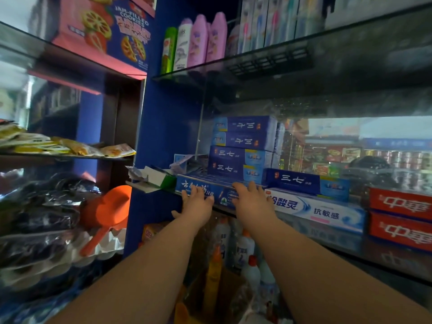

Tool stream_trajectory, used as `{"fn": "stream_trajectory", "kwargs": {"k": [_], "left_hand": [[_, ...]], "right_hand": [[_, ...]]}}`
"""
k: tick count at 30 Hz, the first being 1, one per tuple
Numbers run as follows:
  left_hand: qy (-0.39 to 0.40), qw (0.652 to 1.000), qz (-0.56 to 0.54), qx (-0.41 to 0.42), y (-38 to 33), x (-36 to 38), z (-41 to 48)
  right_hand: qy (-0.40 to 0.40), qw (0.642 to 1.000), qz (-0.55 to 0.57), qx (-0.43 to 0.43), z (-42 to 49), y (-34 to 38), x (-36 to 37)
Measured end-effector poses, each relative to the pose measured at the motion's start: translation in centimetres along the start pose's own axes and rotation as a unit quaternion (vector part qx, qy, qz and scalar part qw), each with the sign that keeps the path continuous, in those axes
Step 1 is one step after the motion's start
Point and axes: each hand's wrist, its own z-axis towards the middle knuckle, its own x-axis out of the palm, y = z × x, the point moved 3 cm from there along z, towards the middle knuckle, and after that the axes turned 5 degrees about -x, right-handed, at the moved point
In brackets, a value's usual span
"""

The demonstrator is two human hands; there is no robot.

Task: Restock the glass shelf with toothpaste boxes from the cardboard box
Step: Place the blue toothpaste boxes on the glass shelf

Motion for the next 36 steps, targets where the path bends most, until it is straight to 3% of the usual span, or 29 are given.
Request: {"fn": "stream_trajectory", "kwargs": {"k": [7, 14, 19, 21, 23, 26, 31, 36], "left_hand": [[0.01, 1.0, -0.004, 0.017, 0.2, 0.4, 0.1], [0.012, 0.995, 0.083, 0.049, 0.5, 0.4, 0.4], [-0.017, 0.992, -0.101, 0.069, 0.9, 1.2, -0.2], [-0.02, 0.985, -0.142, 0.092, 1.0, 1.5, -1.2], [-0.031, 0.98, -0.169, 0.096, 1.0, 1.4, -2.4], [-0.07, 0.971, -0.204, 0.106, 2.4, 2.1, -5.1], [-0.08, 0.965, -0.243, 0.058, 8.7, 6.6, -10.1], [0.042, 0.962, -0.246, -0.107, 18.2, 16.0, -16.1]], "right_hand": [[-0.022, 0.997, 0.069, -0.001, 0.3, -0.6, 0.6], [-0.036, 0.997, 0.062, 0.012, 0.4, -0.7, 0.8], [-0.05, 0.998, 0.04, 0.016, -0.3, -0.5, 0.5], [-0.106, 0.994, 0.008, 0.002, -1.4, 0.1, -0.1], [-0.174, 0.983, 0.002, -0.054, -3.1, 1.1, -0.6], [-0.211, 0.967, 0.02, -0.141, -6.8, 2.4, 1.1], [-0.174, 0.96, 0.086, -0.202, -14.2, 2.8, 8.3], [0.003, 0.976, 0.167, -0.137, -23.1, 0.8, 17.9]]}}
